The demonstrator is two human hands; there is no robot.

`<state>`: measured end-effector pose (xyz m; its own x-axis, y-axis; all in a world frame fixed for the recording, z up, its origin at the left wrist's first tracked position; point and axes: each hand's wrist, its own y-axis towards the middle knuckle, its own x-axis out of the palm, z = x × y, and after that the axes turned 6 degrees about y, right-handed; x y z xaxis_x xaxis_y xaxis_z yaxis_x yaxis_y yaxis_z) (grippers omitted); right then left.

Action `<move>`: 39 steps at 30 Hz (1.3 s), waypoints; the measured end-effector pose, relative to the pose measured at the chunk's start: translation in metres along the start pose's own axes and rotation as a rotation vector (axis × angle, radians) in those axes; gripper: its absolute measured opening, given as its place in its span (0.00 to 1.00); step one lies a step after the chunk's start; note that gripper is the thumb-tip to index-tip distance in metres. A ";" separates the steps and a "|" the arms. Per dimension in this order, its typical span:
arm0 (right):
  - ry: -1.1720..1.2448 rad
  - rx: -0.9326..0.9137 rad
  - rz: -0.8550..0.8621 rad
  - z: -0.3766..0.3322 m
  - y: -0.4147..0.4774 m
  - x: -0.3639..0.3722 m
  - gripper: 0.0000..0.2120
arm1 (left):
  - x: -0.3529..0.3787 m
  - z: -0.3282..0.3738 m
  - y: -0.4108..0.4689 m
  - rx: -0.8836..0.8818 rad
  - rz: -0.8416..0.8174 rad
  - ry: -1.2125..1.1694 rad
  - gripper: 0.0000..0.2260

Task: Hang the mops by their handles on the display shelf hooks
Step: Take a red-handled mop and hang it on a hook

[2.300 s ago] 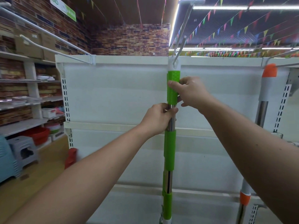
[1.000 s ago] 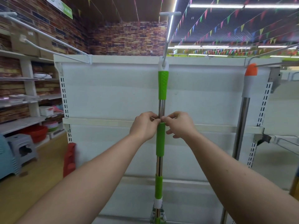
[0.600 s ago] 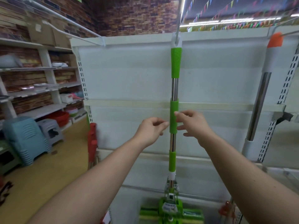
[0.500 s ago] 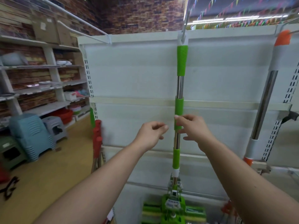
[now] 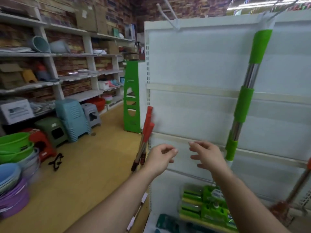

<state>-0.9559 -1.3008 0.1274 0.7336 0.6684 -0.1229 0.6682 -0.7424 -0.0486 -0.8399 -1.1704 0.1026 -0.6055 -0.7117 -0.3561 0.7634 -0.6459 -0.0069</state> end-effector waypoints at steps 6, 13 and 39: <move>0.020 0.080 -0.016 0.017 -0.044 0.086 0.10 | -0.087 -0.056 -0.039 -0.046 -0.009 0.011 0.13; 0.035 0.090 -0.036 0.025 -0.074 0.181 0.09 | -0.172 -0.095 -0.070 -0.069 0.015 0.028 0.06; 0.110 0.260 0.043 0.091 0.145 0.325 0.06 | -0.226 -0.191 0.163 -0.213 -0.090 0.202 0.13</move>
<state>-0.6316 -1.1954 -0.0095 0.7792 0.6263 -0.0223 0.5925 -0.7477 -0.2998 -0.5354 -1.0619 0.0031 -0.6325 -0.5712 -0.5232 0.7514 -0.6164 -0.2353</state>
